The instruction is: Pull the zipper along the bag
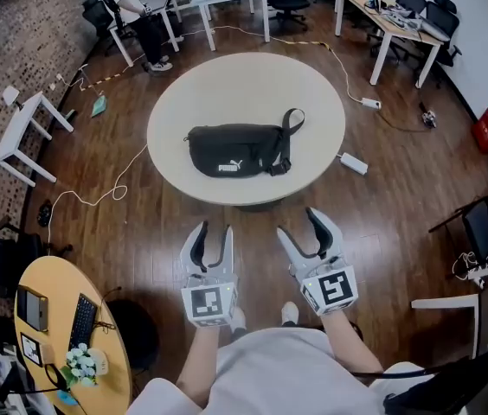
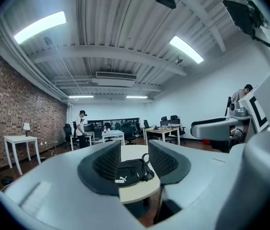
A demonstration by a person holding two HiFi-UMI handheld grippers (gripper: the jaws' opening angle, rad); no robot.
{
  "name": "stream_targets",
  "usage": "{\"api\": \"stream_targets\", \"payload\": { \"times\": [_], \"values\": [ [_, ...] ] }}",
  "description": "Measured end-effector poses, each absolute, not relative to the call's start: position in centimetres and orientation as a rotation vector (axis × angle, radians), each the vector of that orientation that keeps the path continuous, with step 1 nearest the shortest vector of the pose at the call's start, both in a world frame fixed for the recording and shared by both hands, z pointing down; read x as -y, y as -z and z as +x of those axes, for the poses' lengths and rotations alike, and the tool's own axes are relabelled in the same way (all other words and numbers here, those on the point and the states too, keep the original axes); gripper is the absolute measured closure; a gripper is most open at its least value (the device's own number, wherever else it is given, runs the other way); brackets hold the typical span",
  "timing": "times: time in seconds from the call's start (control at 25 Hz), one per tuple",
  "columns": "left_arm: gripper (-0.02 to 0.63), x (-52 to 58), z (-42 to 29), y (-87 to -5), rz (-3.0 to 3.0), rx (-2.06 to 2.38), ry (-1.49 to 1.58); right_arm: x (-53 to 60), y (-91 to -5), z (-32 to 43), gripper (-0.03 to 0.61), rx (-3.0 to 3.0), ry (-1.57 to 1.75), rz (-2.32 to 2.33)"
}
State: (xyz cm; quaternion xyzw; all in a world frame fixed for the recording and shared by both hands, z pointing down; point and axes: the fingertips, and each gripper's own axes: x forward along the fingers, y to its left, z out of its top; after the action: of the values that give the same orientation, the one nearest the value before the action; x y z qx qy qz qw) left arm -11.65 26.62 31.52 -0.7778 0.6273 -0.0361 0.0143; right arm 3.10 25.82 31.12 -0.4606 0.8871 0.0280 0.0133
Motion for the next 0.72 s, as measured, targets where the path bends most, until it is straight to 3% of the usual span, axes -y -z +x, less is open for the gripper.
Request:
{"api": "stream_targets", "payload": {
  "times": [0.08,0.12,0.72],
  "values": [
    [0.411,-27.4,-12.4,-31.3,-2.428,-1.957,0.105,-26.6,-30.1,2.3,0.378,-2.754,-0.135,-1.439],
    [0.411,-27.8,-12.9,-31.2,-2.428,-1.965,0.101,-26.9,-29.7,1.7,0.379,-2.763,-0.158,-1.432],
    [0.411,-29.9,-16.6,-31.6,-2.457,-1.972,0.063,-28.8,-30.9,-1.5,0.327,-2.828,-0.147,-1.501]
  ]
}}
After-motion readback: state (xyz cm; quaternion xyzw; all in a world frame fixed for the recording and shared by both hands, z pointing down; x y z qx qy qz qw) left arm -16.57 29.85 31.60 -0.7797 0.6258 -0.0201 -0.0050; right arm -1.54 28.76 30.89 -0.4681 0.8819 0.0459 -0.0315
